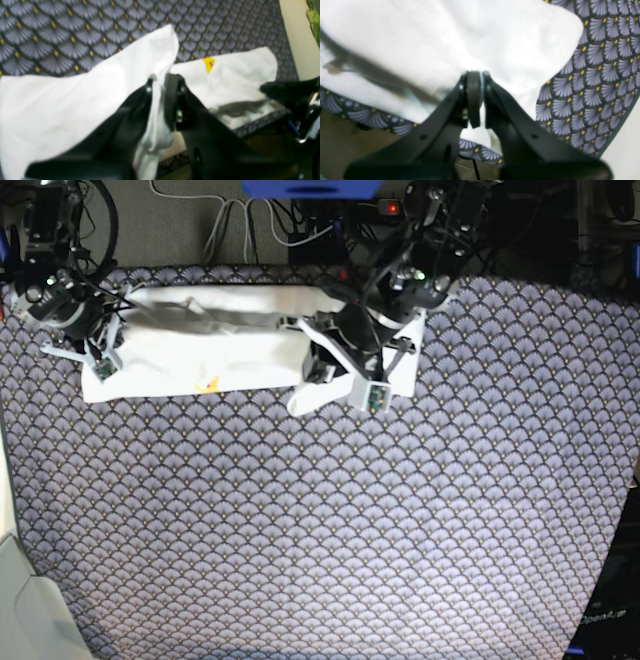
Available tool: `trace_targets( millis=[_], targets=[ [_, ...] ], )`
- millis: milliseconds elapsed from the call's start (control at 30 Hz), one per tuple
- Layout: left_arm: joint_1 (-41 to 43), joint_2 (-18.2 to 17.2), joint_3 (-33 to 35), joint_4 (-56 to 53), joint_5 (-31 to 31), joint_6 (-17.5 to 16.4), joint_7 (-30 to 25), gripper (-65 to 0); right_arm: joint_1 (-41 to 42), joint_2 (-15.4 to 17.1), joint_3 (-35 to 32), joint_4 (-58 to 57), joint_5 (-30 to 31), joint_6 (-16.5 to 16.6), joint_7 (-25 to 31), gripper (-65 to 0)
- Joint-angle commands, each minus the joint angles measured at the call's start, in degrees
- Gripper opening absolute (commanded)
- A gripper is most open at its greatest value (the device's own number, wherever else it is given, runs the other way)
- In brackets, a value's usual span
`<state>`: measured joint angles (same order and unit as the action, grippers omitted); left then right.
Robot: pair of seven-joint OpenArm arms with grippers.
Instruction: Fold the T-shirt properly
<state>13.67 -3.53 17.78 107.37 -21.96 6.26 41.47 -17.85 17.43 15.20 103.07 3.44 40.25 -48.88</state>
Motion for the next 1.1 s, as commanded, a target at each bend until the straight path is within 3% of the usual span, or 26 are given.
trace_targets(
  millis=[0,233,433,533,667,833,900,1067],
  targets=[
    [-0.88,0.41,0.11,0.89,-0.42,-0.24,-1.69,-64.6,0.22,0.72,0.23,0.89,0.29,-0.25,0.49,-65.0],
    [-0.79,0.41,0.11,0.45,-0.51,-0.24,-1.43,-63.0,0.04,0.72,0.23,0.89,0.29,-0.25,0.49,-65.0],
    [-0.79,0.5,4.15,0.45,-0.51,-0.24,-1.78,-37.1,-0.04,0.81,0.23,0.89,0.29,-0.25,0.49,-65.0],
    [-1.67,1.02,6.26,0.98,-0.51,-0.33,-1.87,-29.5,-0.04,0.99,0.23,0.89,0.29,-0.25,0.49,-65.0],
    [-2.11,1.64,6.35,2.03,-0.51,-0.24,-1.87,-30.9,-0.22,1.07,0.23,1.24,0.21,-0.25,0.4,-65.0],
    [-0.97,-1.17,2.13,4.58,-0.51,-0.15,-1.34,-36.4,-0.22,1.16,0.49,1.24,0.21,-0.25,0.4,-65.0],
    [1.05,-2.76,-1.12,5.11,-0.51,-0.15,-1.34,-37.0,-0.22,1.16,0.58,1.24,0.21,-0.25,0.31,-61.1],
    [5.89,-6.36,-9.3,5.81,-0.59,-0.68,-1.69,-34.4,-0.31,1.6,0.58,1.51,0.21,-0.25,0.31,-42.9]
  ],
)
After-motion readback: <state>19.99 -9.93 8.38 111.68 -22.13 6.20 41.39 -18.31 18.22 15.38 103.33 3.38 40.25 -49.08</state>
